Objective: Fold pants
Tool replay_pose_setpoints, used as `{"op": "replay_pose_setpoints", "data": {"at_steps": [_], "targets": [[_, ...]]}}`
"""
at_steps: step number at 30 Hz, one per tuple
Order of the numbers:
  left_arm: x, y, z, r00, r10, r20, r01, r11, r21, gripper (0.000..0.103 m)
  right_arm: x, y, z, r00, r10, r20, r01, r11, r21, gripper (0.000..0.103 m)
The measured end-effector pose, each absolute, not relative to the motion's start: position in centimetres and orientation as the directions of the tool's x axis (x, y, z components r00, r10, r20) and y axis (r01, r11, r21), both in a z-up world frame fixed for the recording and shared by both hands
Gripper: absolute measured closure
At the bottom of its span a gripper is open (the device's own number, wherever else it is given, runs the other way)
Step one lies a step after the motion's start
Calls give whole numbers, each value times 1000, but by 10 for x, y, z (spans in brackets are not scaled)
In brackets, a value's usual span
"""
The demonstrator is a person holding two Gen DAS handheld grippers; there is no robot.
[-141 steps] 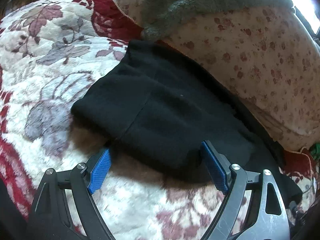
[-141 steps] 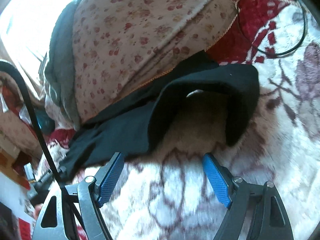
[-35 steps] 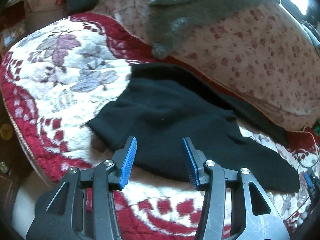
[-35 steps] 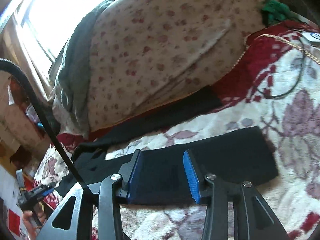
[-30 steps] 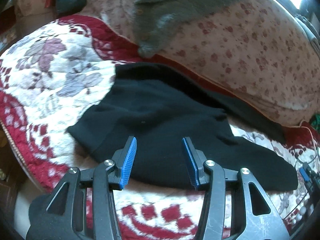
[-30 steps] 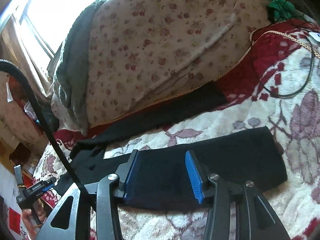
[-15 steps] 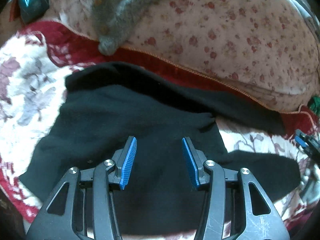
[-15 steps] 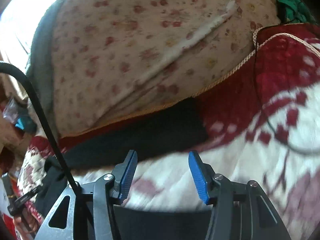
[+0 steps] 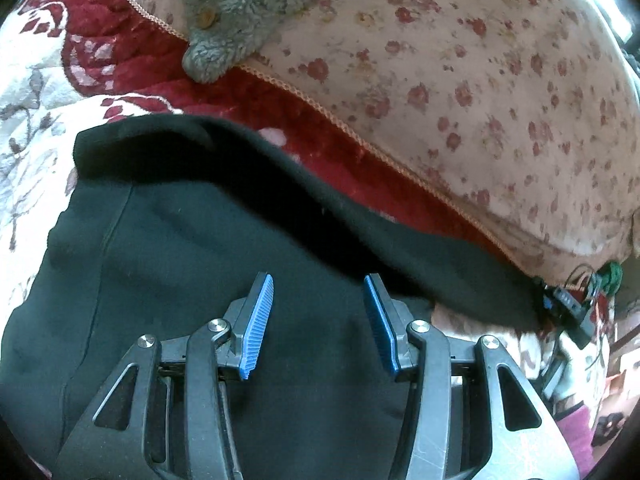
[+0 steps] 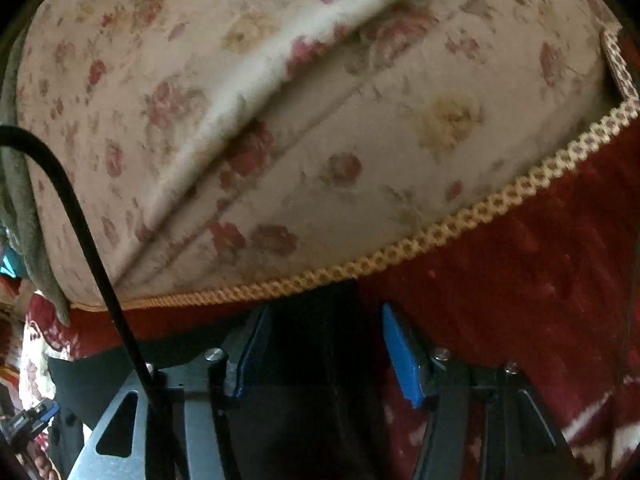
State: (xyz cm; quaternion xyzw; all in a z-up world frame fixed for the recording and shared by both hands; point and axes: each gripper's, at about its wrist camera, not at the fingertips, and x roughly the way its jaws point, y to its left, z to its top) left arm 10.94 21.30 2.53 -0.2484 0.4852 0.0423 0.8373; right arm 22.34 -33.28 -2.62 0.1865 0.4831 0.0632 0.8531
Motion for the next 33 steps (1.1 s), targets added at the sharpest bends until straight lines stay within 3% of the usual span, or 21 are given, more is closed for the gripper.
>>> {"op": "replay_pose_setpoints", "data": {"at_steps": [7,13,18,19,20,21,25,33], "targets": [[141,219,19,526,-182,-831,-358,839,-410,54,221,-343,-26,516,321,-794,56,912,406,93],[166,215,7,480,-123,-869,-413,842,-347,54,208,-329,1,550,325,-770,-85,938,335,95],[182,204,1,486,-65,-872,-419,858,-297,54,196,-334,26,594,360,-720,-110,922,371,95],[182,201,3,499,-64,-864,-404,865,-297,59,192,-336,32,603,366,-709,-114,919,378,96],[184,200,3,501,-60,-863,-394,872,-289,78,188,-340,38,614,376,-694,-120,913,389,96],[183,198,3,500,-52,-864,-385,881,-276,86,185,-342,44,622,383,-683,-125,910,396,96],[166,201,15,534,-67,-843,-358,885,-297,93,159,-353,74,675,413,-611,-159,890,427,96],[98,196,57,614,-114,-781,-282,893,-352,94,91,-353,120,724,478,-497,-204,836,509,96]]}}
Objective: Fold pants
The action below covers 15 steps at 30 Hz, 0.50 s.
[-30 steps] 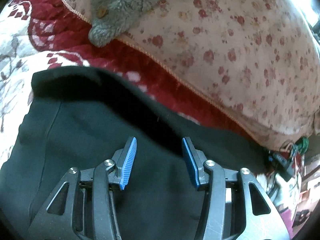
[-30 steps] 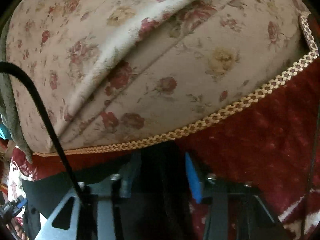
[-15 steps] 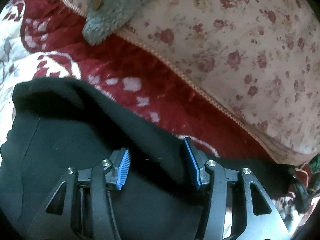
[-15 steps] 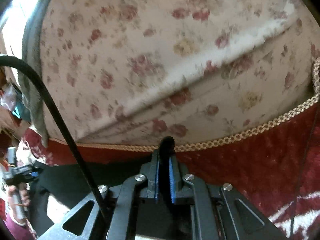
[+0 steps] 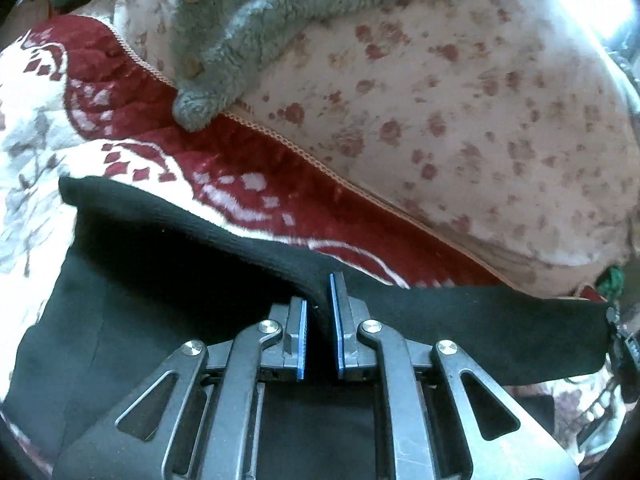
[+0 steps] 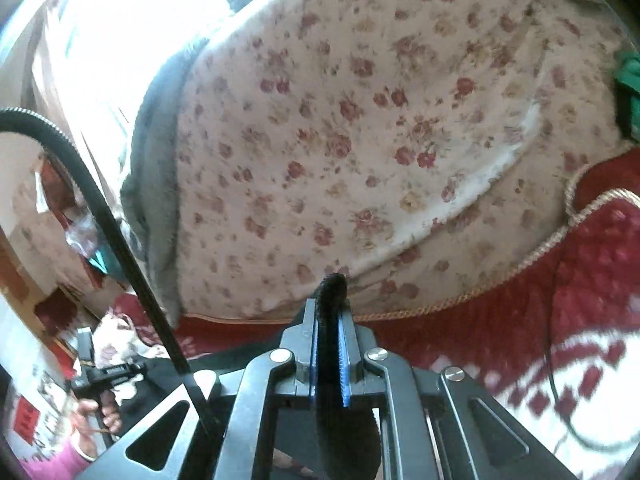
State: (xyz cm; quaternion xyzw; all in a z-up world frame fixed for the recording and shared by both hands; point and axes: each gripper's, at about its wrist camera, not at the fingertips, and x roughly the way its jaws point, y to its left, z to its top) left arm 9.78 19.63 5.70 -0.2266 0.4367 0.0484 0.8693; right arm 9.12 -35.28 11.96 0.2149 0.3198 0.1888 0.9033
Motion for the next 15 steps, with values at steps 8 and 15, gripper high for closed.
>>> {"op": "replay_pose_setpoints", "data": {"at_steps": [8,15], "targets": [[15,197,68,653,-139,-744,-256,885,-390,94,11,-359,123,732,496,-467,-210,817,537,96],[-18,195,18,564,-133,-815,-328,870,-369,94,1,-360,61,645,475,-598,-102,829,549,96]]}}
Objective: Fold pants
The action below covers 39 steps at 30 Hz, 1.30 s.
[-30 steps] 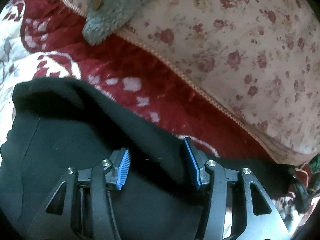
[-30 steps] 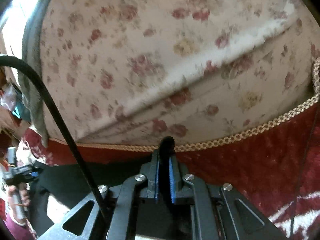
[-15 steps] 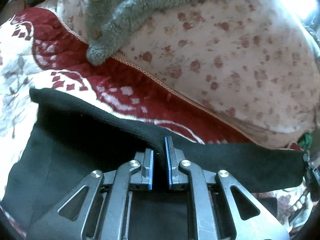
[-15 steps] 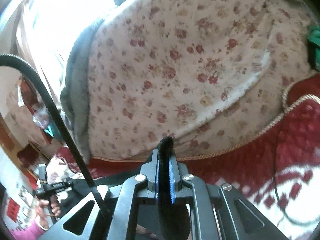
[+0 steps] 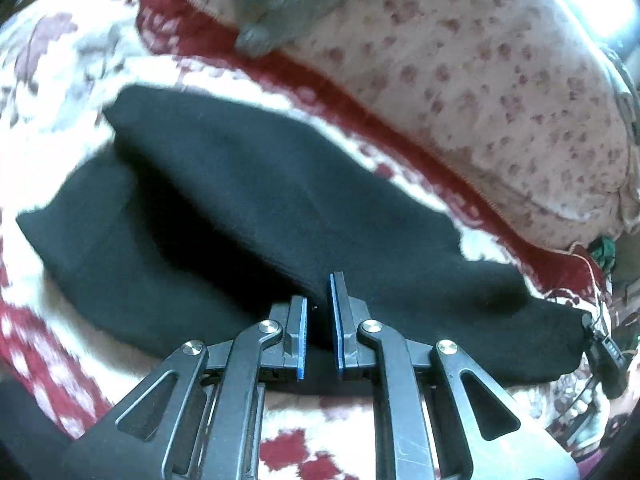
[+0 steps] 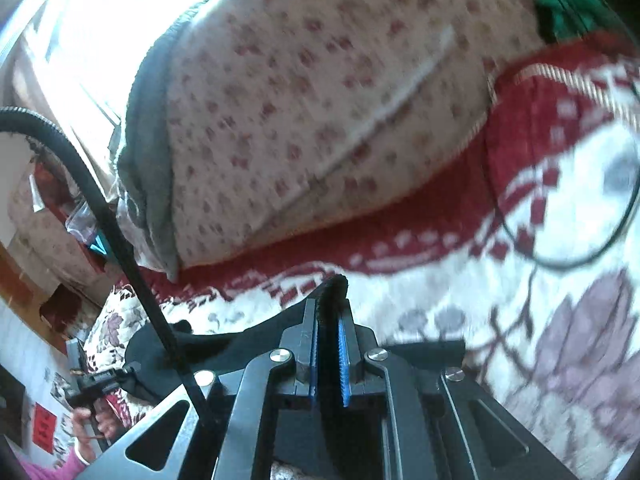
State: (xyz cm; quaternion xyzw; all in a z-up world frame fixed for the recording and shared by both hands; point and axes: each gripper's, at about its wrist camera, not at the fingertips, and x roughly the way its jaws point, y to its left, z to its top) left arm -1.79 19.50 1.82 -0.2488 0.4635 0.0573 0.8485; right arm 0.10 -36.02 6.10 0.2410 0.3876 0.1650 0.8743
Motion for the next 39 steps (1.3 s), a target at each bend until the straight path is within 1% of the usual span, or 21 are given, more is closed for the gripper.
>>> {"op": "replay_pose_setpoints", "data": {"at_steps": [4,9,13,17,19,21,22,25,27,28,29,30,32,33,35,39], "targets": [[-22,193,19,579,-119,-807,-334,868,-368,94,2,-360,54,647,465,-604,-72,827,558,96],[-31,192,40,637,-87,-766,-316,877,-362,94,-5,-362,71,672,463,-578,-93,827,554,96],[-43,191,55,671,-55,-739,-322,877,-358,94,-6,-358,81,668,437,-603,-87,850,519,96],[-65,183,72,718,28,-695,-320,900,-294,94,-9,-363,83,678,397,-619,-47,864,501,96],[-63,177,72,713,14,-701,-297,912,-284,94,-8,-371,79,680,402,-613,-24,848,529,96],[-60,176,66,700,28,-714,-311,912,-268,94,-6,-377,71,675,395,-623,4,842,539,96],[-58,176,62,691,15,-723,-313,908,-280,94,-4,-377,64,660,387,-644,17,849,528,96],[-57,174,55,679,-30,-734,-313,892,-325,94,4,-381,38,619,266,-739,100,906,410,96],[-59,175,53,678,-63,-732,-304,883,-357,93,1,-392,25,608,323,-725,138,856,498,96],[-59,177,52,678,-75,-731,-300,880,-368,92,-4,-397,24,619,367,-694,140,818,557,93],[-59,177,51,675,-81,-733,-296,881,-370,84,-10,-399,26,634,380,-673,130,806,578,89],[-58,178,50,670,-87,-737,-295,880,-372,74,-15,-398,30,639,367,-675,124,818,562,87],[-56,181,46,655,-102,-749,-307,869,-387,65,-26,-393,36,634,343,-693,116,844,524,79],[-56,183,44,651,-109,-751,-317,860,-400,65,-31,-392,37,631,350,-692,109,843,526,76],[-55,187,39,642,-114,-758,-336,847,-413,65,-41,-389,37,621,381,-684,96,830,549,64],[-52,194,32,629,-115,-769,-357,836,-417,65,-57,-379,30,606,384,-697,85,839,537,63]]}}
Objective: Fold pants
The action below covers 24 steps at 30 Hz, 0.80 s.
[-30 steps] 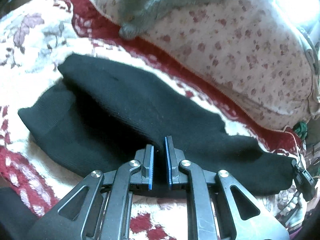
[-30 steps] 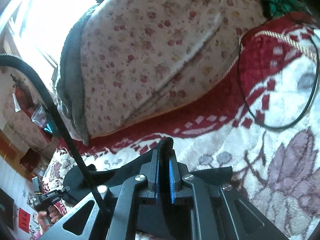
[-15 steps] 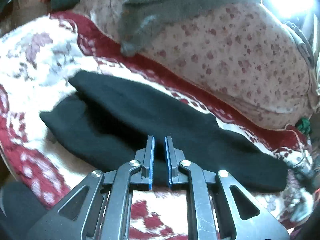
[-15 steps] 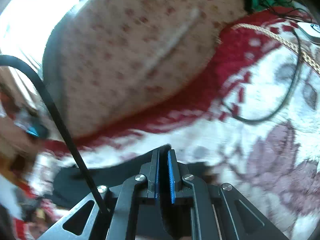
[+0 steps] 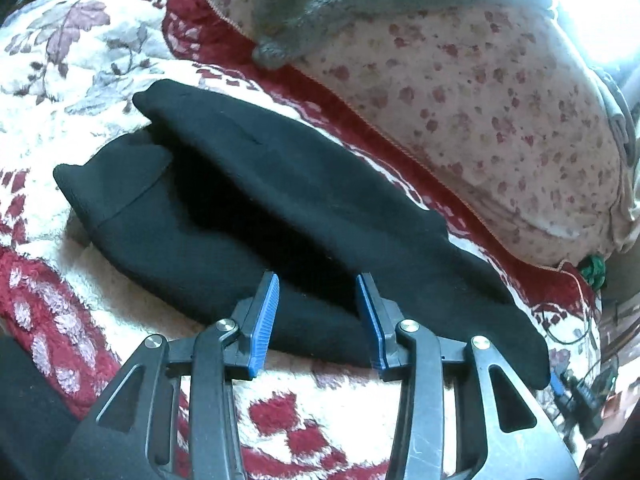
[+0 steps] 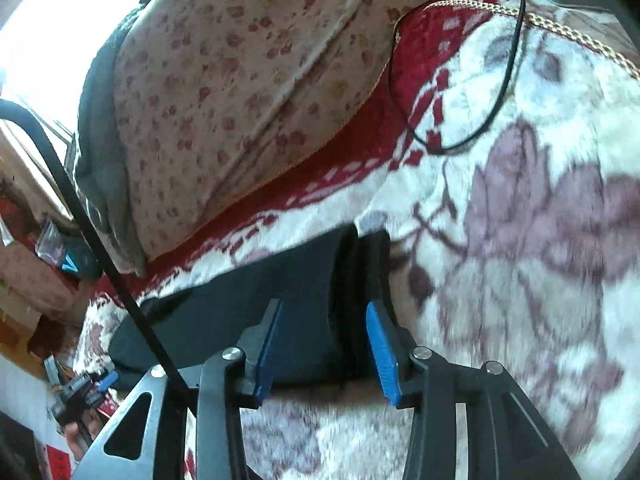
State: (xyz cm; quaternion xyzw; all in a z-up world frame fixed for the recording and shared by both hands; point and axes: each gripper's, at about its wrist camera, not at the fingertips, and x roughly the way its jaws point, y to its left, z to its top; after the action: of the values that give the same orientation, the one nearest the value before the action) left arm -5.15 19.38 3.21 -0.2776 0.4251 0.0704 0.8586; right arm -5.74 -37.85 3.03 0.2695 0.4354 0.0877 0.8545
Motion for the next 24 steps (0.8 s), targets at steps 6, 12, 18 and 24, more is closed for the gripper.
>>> {"op": "replay_pose_setpoints", "data": {"at_steps": [6,12,18,24], "targets": [[-46,207,30,655,-136,-743,-364,805,-468,51,-72,-364,35,632,365,-683,46,863,504,63],[-34,213,22,651,-155,-743,-380,780,-497,49,-65,-361,29,621,365,-693,59,860,507,62],[-20,207,14,640,-142,-756,-396,782,-482,39,-66,-366,23,630,356,-690,83,853,516,59],[-10,191,13,654,-67,-753,-401,813,-421,19,-59,-364,17,628,342,-699,69,870,488,59]]}}
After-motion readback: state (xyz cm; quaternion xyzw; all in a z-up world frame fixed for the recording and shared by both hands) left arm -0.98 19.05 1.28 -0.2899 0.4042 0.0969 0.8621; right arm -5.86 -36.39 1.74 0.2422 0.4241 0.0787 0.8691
